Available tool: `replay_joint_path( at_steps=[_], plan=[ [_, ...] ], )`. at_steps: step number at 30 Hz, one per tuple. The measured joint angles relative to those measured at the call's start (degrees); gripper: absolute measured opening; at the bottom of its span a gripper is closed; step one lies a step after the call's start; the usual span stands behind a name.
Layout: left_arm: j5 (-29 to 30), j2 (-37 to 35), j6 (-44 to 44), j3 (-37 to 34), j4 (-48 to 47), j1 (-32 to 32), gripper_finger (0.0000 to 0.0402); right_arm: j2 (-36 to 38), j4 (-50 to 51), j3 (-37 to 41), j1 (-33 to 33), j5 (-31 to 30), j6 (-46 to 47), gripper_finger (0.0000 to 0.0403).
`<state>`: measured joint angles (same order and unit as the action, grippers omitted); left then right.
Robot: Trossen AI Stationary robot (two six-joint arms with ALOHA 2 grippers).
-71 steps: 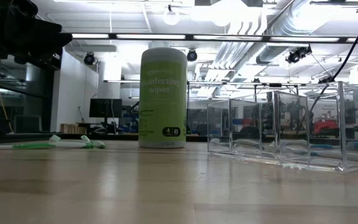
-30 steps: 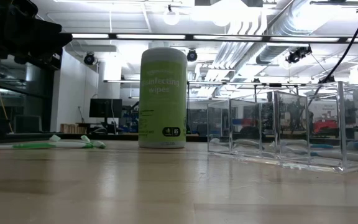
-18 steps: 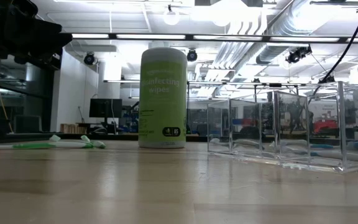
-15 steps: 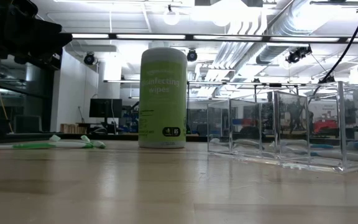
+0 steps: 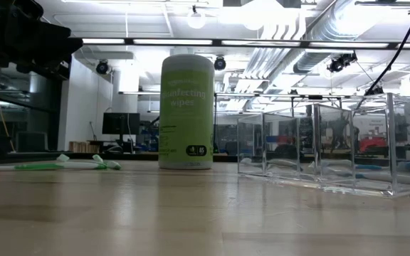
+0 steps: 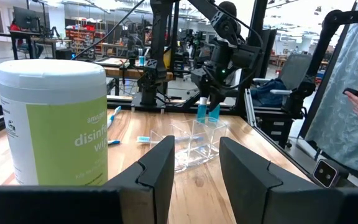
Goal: Pick & Place toothbrushing station
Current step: Put the top mouthwash into the transparent organizer
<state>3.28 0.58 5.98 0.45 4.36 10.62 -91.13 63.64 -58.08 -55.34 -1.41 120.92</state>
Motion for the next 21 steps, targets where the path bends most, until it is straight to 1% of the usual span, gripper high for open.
replay_joint_path(
  at_steps=[6, 13, 15, 18, 21],
  plan=[
    [0.0, 0.0, 0.0, 0.0, 0.0, 0.0, 0.0124, 0.0, 2.1, 0.0, 0.7, -1.8, 0.2, 0.0197],
    [0.0, 0.0, 0.0, 0.0, 0.0, 0.0, 0.0124, 0.0, 1.9, 0.4, 2.2, -1.4, -1.2, 0.0197],
    [0.0, 0.0, 0.0, 0.0, 0.0, 0.0, 0.0124, 0.0, 0.7, 1.4, 2.3, -0.4, -1.2, 0.0197],
    [0.0, 0.0, 0.0, 0.0, 0.0, 0.0, 0.0124, 0.0, -1.4, 2.3, 2.6, 3.1, -1.2, 0.0197],
    [0.0, 0.0, 0.0, 0.0, 0.0, 0.0, 0.0124, 0.0, -1.8, 2.3, 2.6, 3.4, -1.2, 0.0197]
  ],
)
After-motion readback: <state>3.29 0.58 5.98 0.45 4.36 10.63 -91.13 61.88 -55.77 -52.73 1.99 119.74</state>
